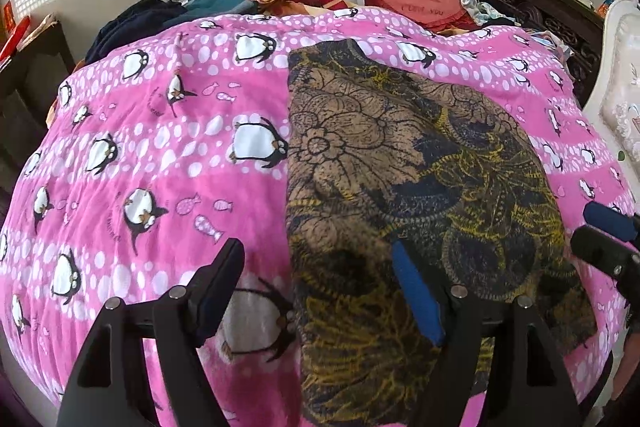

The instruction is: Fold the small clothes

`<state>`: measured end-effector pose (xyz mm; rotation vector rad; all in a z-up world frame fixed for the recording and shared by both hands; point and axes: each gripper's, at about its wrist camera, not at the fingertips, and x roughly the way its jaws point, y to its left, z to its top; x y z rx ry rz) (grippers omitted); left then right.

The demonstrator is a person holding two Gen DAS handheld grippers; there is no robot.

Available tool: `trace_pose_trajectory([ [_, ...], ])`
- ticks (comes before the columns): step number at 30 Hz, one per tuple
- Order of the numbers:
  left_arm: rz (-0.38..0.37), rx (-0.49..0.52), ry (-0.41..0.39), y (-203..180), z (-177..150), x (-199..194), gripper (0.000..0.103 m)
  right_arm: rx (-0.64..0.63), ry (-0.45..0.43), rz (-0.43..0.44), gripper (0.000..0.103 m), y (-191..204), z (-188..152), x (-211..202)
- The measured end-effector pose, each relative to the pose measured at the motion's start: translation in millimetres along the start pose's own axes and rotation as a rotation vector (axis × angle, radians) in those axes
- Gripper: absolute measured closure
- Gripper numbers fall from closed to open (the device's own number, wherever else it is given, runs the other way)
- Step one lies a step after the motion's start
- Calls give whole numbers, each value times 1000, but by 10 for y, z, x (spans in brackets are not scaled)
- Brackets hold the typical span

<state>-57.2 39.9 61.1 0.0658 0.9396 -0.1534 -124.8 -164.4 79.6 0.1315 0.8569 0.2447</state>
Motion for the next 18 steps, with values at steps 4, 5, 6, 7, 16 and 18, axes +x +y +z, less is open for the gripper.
trace_pose_trajectory([
  [4,-1,-19,-1,69,-18,-17,26,8,-9,-2,29,0,1,-28],
  [5,-7,-29,5,96,-23,-14,26,14,-7,1,29,-10,3,-16],
  [6,-12,-36,8,116,-26,-11,25,21,-3,5,29,-22,5,-4],
  [7,-14,-40,10,127,-27,-7,24,26,0,8,27,-41,2,4],
  [16,-20,-48,26,84,-53,49,20,65,-15,-74,19,-76,18,78],
  [18,-9,-37,16,52,-51,41,20,54,-26,-105,19,-33,24,81],
])
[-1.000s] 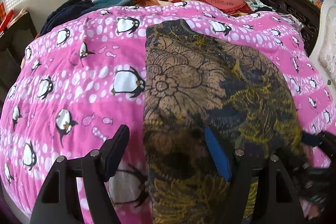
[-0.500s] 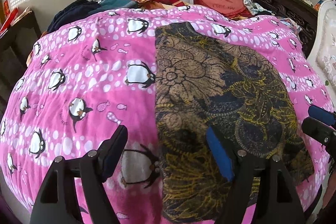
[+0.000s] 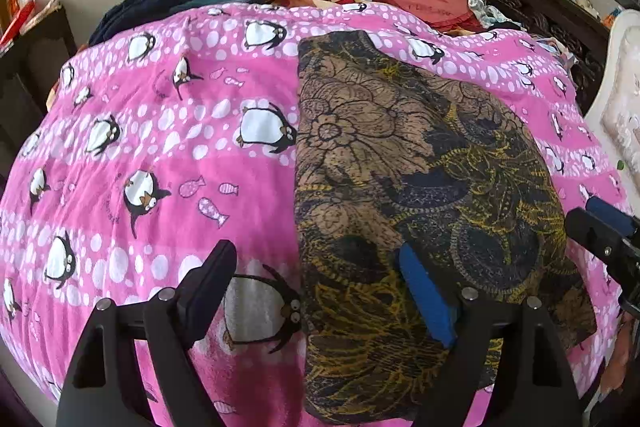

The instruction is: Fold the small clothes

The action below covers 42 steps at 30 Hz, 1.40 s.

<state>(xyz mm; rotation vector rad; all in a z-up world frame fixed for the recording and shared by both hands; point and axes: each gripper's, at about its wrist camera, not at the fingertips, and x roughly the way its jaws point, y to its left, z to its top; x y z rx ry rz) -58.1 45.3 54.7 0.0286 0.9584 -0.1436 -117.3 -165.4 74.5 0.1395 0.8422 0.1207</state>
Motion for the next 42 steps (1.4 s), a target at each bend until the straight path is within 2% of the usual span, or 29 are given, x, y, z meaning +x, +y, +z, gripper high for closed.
trace_pose_trajectory([
  [18,70,17,-119,-26,-76,-371,19,-37,-100,-28,15,311,4,-248],
  [27,55,-8,-120,22,-90,-438,19,-34,-101,-27,14,337,-22,-274],
  [42,76,-8,-118,40,-96,-417,19,-45,-89,-21,14,405,-24,-234],
])
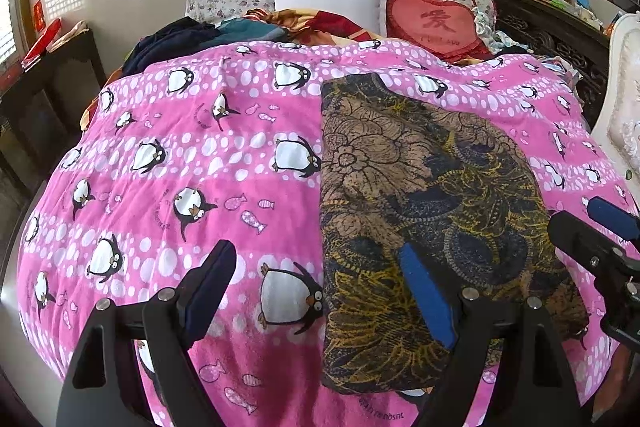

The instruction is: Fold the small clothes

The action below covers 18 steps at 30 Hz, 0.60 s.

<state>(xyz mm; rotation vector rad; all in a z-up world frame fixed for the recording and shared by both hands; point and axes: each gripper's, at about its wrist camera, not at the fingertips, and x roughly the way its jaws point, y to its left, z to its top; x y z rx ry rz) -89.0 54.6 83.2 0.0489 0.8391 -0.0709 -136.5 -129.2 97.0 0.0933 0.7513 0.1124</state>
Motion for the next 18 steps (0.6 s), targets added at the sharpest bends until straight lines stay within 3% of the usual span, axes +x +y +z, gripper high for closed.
trace_pose_trajectory([
  [18,1,3,6,-18,-37,17,19,-3,13,18,14,57,-26,75],
])
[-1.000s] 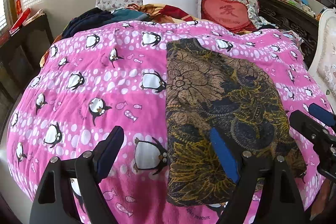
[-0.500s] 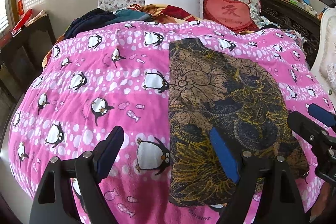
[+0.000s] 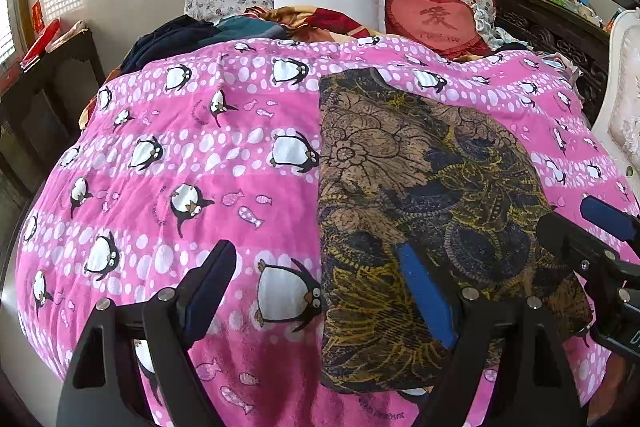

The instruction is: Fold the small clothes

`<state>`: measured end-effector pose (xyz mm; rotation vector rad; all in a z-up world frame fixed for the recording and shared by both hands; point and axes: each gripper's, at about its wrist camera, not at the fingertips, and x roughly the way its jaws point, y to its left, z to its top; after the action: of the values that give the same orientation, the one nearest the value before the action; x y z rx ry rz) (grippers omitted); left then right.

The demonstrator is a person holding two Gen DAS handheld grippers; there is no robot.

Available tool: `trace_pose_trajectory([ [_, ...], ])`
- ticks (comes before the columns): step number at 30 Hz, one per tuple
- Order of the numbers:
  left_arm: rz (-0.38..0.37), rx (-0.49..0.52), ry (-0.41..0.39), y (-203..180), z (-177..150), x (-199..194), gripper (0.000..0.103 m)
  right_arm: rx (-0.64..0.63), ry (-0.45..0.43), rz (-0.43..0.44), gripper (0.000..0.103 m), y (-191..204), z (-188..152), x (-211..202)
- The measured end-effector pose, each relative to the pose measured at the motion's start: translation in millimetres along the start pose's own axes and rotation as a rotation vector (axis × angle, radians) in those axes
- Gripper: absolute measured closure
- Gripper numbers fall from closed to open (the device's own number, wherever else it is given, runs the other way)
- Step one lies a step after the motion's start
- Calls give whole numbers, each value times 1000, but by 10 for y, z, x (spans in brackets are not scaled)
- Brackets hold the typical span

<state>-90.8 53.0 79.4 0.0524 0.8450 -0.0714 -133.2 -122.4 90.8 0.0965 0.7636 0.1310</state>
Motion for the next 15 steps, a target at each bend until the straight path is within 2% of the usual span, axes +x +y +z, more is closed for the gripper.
trace_pose_trajectory([
  [15,-2,-1,11,-26,-10,36,19,13,1,13,14,-1,-13,11],
])
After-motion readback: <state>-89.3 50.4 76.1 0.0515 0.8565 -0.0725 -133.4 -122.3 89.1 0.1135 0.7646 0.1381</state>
